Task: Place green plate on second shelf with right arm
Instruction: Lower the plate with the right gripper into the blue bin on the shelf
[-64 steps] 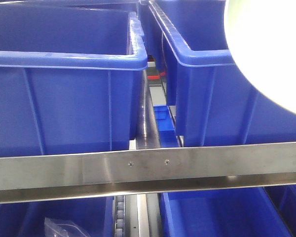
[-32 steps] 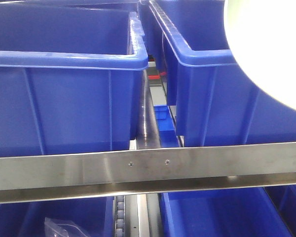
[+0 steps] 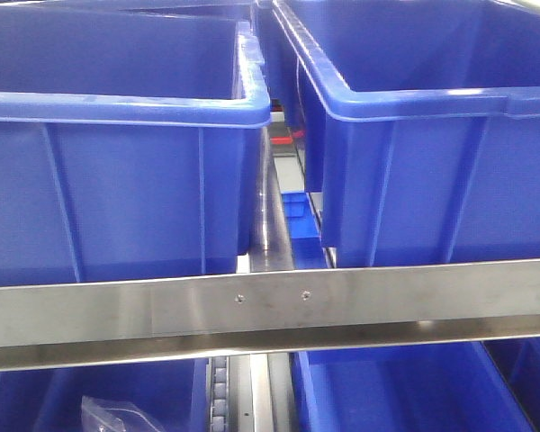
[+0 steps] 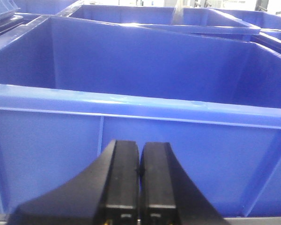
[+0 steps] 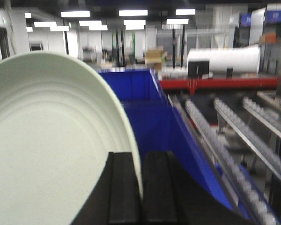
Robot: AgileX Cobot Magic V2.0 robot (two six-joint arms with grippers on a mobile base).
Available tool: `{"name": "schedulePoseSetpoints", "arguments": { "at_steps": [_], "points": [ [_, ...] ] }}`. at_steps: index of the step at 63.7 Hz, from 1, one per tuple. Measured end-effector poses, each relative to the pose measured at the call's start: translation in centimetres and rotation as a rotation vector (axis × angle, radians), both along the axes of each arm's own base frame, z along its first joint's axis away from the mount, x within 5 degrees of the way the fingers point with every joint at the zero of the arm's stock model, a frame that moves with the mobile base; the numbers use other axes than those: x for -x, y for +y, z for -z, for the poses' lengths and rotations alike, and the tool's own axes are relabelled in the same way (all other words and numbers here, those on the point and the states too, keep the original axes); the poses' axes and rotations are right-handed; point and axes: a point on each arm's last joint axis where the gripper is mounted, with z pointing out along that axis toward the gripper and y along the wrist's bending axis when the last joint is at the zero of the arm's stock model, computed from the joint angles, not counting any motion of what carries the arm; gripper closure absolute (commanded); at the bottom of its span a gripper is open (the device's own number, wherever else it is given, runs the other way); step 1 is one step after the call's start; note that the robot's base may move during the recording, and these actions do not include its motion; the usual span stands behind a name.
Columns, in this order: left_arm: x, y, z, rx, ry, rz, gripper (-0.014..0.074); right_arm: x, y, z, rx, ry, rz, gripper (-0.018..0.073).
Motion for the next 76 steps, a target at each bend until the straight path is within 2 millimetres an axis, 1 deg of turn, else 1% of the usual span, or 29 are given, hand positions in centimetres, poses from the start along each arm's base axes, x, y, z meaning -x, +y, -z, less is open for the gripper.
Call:
{"name": "schedulePoseSetpoints", "arguments": {
  "at_steps": [5,16,20,30,37,44,46,49,57,61,67,70,72,74,76],
  "points": [
    [0.0,0.0,0.0,0.000,0.000,0.000,0.0465,-2.9,0.0,0.2,0.001,0.071,-0.001,0.0529],
    [0.0,0.0,0.0,0.000,0.000,0.000,0.0465,-8.8,0.2,0.2,0.001,0.098,-0.006,0.0529],
    [0.0,0.0,0.0,0.000,0.000,0.000,0.0465,-11.0,0.2,-0.1,0.000,0.095,-0.008,0.0529],
    [0.0,0.0,0.0,0.000,0.000,0.000,0.0465,-14.2,0.3,-1.2,0.000,0.077,-0.009,0.0529],
    [0.0,0.0,0.0,0.000,0.000,0.000,0.0465,-16.7,0.3,-1.0,0.000,0.096,-0.009,0.0526],
    [0.0,0.0,0.0,0.000,0.000,0.000,0.0465,-19.2,0.3,0.1,0.001,0.151,-0.009,0.0522],
    [0.0,0.0,0.0,0.000,0.000,0.000,0.0465,-19.6,0.3,0.4,0.001,0.167,-0.008,0.0505],
    [0.0,0.0,0.0,0.000,0.000,0.000,0.0465,-20.0,0.3,0.9,0.001,0.202,-0.008,0.0457],
    [0.0,0.0,0.0,0.000,0.000,0.000,0.0465,-20.2,0.3,1.5,0.002,0.251,-0.006,0.0261],
    [0.0,0.0,0.0,0.000,0.000,0.000,0.0465,-20.3,0.4,1.4,0.002,0.252,-0.008,0.0216],
    [0.0,0.0,0.0,0.000,0.000,0.000,0.0465,-20.2,0.4,1.3,0.000,0.249,-0.010,0.0215],
    [0.0,0.0,0.0,0.000,0.000,0.000,0.0465,-20.1,0.5,1.1,-0.002,0.249,-0.011,0.0231],
    [0.0,0.0,0.0,0.000,0.000,0.000,0.0465,-20.0,0.6,1.0,-0.004,0.250,-0.015,0.0267],
    [0.0,0.0,0.0,0.000,0.000,0.000,0.0465,-19.9,0.7,0.8,-0.005,0.248,-0.019,0.0327],
    [0.0,0.0,0.0,0.000,0.000,0.000,0.0465,-19.7,0.9,0.8,-0.004,0.255,-0.024,0.0409]
  ]
}}
